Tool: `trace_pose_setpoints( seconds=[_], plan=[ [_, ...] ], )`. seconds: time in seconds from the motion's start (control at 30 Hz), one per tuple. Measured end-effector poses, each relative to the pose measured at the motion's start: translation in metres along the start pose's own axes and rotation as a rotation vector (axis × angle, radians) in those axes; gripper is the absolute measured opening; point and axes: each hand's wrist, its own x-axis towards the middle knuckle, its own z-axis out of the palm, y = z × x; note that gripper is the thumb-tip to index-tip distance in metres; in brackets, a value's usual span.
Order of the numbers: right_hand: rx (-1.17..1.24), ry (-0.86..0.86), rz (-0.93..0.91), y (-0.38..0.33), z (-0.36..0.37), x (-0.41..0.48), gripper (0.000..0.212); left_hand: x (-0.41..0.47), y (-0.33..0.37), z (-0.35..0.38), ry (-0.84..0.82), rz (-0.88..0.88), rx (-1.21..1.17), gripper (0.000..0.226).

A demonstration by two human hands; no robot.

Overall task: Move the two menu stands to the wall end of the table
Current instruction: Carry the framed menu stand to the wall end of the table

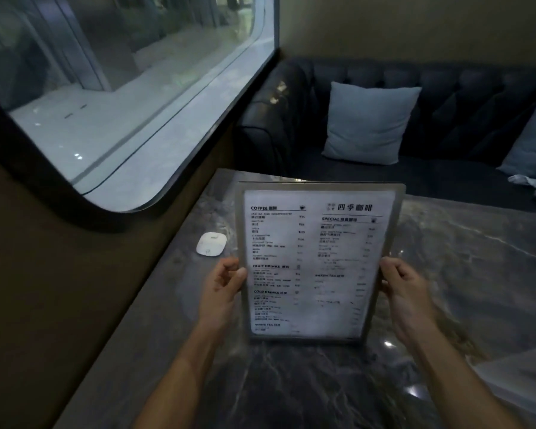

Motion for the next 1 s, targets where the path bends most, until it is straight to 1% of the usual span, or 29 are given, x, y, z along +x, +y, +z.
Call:
trace_pose_setpoints(
  seconds=[0.1,0.17,0.27,0.37,0.47,0.57,0.7,0.83,0.93,1.0],
  plan=[
    [-0.007,-0.130,-0.024,-0.002,0.035,-0.003,0.033,-0.021,0.009,-0.034,0.129,0.025,0.034,0.018],
    [-0.031,-0.207,-0.043,0.000,0.061,-0.006,0.036,-0.036,0.012,-0.059,0.214,0.014,0.058,0.015],
    [0.046,-0.332,-0.016,0.004,0.103,-0.015,0.027,-0.063,0.016,-0.095,0.365,-0.014,0.077,0.012],
    [0.006,-0.434,0.004,0.009,0.141,-0.026,0.021,-0.090,0.024,-0.122,0.483,0.001,0.074,0.020],
    [-0.026,-0.480,0.011,0.014,0.172,-0.038,0.019,-0.113,0.028,-0.147,0.606,-0.019,0.116,0.024],
    [0.027,-0.495,0.054,0.015,0.198,-0.055,0.017,-0.132,0.030,-0.166,0.701,-0.052,0.122,0.027],
    [0.032,-0.580,0.070,0.013,0.221,-0.071,0.017,-0.153,0.025,-0.182,0.793,-0.035,0.126,0.024],
    [-0.002,-0.635,0.038,0.010,0.233,-0.081,0.018,-0.167,0.018,-0.192,0.842,-0.069,0.093,0.024],
    [-0.025,-0.668,0.020,0.009,0.237,-0.084,0.021,-0.173,0.016,-0.192,0.856,-0.070,0.074,0.024],
    [-0.043,-0.685,0.019,0.009,0.238,-0.083,0.021,-0.177,0.015,-0.192,0.844,-0.090,0.067,0.018]
  ],
)
